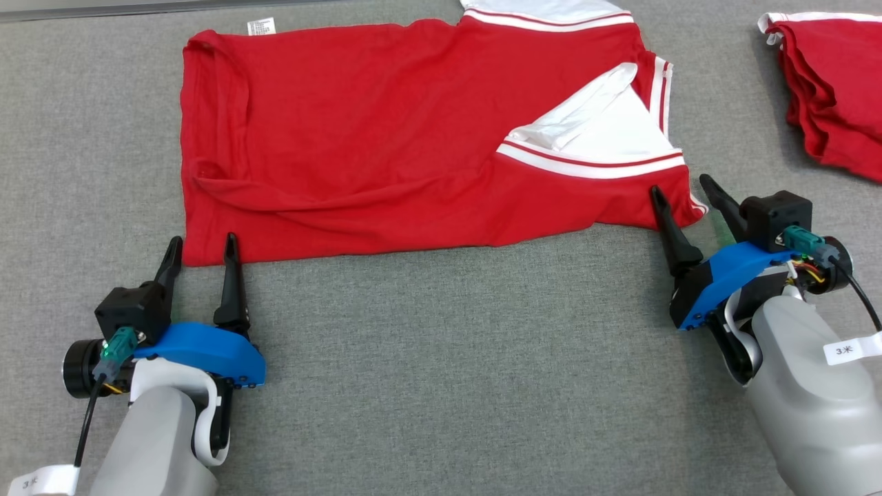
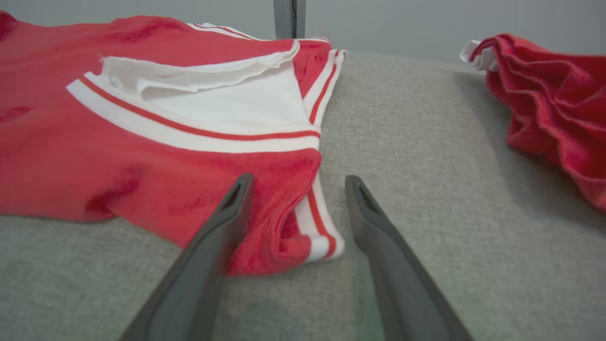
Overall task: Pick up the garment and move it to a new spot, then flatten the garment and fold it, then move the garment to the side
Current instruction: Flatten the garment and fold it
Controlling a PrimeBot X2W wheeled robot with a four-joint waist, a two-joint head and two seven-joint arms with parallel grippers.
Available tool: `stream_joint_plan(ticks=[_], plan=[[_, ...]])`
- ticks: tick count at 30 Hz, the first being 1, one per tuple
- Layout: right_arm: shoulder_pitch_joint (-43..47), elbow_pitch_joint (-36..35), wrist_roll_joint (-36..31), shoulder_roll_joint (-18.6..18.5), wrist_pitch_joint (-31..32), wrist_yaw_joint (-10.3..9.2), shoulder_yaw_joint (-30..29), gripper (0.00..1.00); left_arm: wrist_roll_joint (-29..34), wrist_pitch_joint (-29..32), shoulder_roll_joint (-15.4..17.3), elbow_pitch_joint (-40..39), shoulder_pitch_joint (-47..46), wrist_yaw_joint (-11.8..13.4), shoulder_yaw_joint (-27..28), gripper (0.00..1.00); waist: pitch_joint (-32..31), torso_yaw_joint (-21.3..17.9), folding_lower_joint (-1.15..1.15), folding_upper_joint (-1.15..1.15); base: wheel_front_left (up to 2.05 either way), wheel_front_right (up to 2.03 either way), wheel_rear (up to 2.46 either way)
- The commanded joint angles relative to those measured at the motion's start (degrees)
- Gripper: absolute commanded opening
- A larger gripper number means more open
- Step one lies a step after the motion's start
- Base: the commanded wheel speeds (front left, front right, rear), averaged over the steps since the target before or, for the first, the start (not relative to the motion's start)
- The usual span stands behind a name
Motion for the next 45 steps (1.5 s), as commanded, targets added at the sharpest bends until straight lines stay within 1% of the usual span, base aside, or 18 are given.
stream_joint_plan(ticks=[1, 6, 7, 8, 9, 10, 11, 15, 21, 24, 29, 32, 36, 40, 44, 45], plan=[[-0.4, 0.4, -0.4, 0.1, 0.1, 0.01, -0.1, 1.00, 0.2, -0.1, 0.5, 0.7, -0.6, 0.1, -0.2, 1.00, 0.1, 0.1, 0.01, 0.00, 0.00, 0.00, 0.00], [-0.6, 3.0, 0.0, 1.7, 0.5, 0.01, 0.2, 1.00, -0.2, 0.5, 0.2, 5.3, -1.8, -0.6, -0.8, 1.00, 0.3, 0.1, 0.01, 0.00, 0.00, 0.00, 0.00], [-0.4, 3.4, 0.2, 1.9, 0.7, 0.01, 0.5, 0.58, -0.3, 0.7, 0.0, 6.3, -2.1, -0.9, -1.0, 1.00, 0.2, 0.1, 0.01, 0.00, 0.00, 0.00, 0.00], [-0.2, 3.5, 0.7, 2.2, 0.6, 0.01, 0.6, 0.20, -0.5, 0.7, -0.2, 7.1, -2.3, -1.2, -1.2, 0.92, 0.1, 0.1, 0.01, 0.00, 0.00, 0.00, 0.00], [-0.1, 3.5, 0.9, 2.2, 0.4, 0.02, 0.7, 0.00, -0.6, 0.6, -0.3, 7.8, -2.5, -1.4, -1.3, 0.47, 0.0, 0.1, 0.01, 0.00, 0.00, 0.00, 0.00], [0.1, 3.5, 1.2, 2.1, 0.3, 0.01, 0.7, 0.00, -0.7, 0.5, -0.3, 8.5, -2.6, -1.6, -1.4, 0.19, -0.2, 0.1, 0.01, 0.00, 0.00, 0.00, 0.00], [0.2, 3.5, 1.5, 1.9, 0.2, 0.01, 0.6, 0.00, -0.7, 0.3, -0.4, 9.0, -2.8, -1.6, -1.6, 0.00, -0.4, 0.0, 0.01, 0.00, 0.00, 0.00, 0.00], [1.0, 1.9, 2.5, 1.7, -0.3, 0.00, 0.3, 0.00, -0.7, -0.4, -0.6, 10.2, -3.1, -1.9, -1.9, 0.00, -1.7, -0.1, 0.01, 0.00, 0.00, 0.00, 0.00], [4.3, -1.4, 3.8, 1.5, -0.6, 0.00, -0.5, 0.00, -1.2, -1.6, -1.0, 8.2, -1.4, -1.9, -1.3, 0.00, -4.6, -0.1, 0.01, 0.00, 0.00, 0.00, 0.00], [7.0, -3.8, 4.2, 1.2, -0.6, 0.00, -1.2, 0.00, -1.5, -1.8, -1.4, 6.1, 1.3, -1.5, -0.6, 0.00, -6.5, 0.0, 0.01, 0.00, 0.00, 0.00, 0.00], [14.1, -8.8, 4.7, 0.4, -0.6, 0.00, -2.9, 0.00, -1.9, -2.0, -2.1, 1.4, 8.1, -0.6, -0.1, 0.00, -9.7, 0.8, 0.01, 0.00, 0.00, 0.00, 0.00], [19.5, -12.3, 4.7, 0.2, -0.4, 0.00, -4.4, 0.00, -2.5, -2.0, -2.6, -1.7, 12.6, 0.2, 0.6, 0.00, -11.2, 1.3, 0.01, 0.00, 0.00, 0.00, 0.00], [27.1, -18.3, 4.1, 0.7, 1.5, 0.00, -7.0, 0.00, -3.0, -2.0, -3.1, -5.8, 18.4, 1.6, 1.3, 0.00, -12.4, 1.8, 0.01, 0.00, 0.00, 0.00, 0.00], [34.1, -25.9, 2.7, 2.1, 4.8, 0.00, -10.0, 0.00, -2.8, -1.6, -3.4, -9.3, 22.4, 2.2, 0.4, 0.00, -12.8, 2.3, 0.01, 0.00, 0.00, 0.00, 0.00], [39.0, -32.7, 0.7, 3.8, 9.2, 0.00, -12.7, 0.00, -2.8, -0.5, -3.6, -11.5, 24.1, 2.8, -0.3, 0.00, -12.9, 2.4, 0.01, 0.00, 0.00, 0.00, 0.00], [39.6, -34.1, 0.2, 4.2, 9.9, 0.00, -13.3, 0.28, -2.7, -0.3, -3.5, -11.9, 24.2, 2.8, -0.5, 0.31, -13.0, 2.3, 0.01, 0.00, 0.00, 0.00, 0.00]])
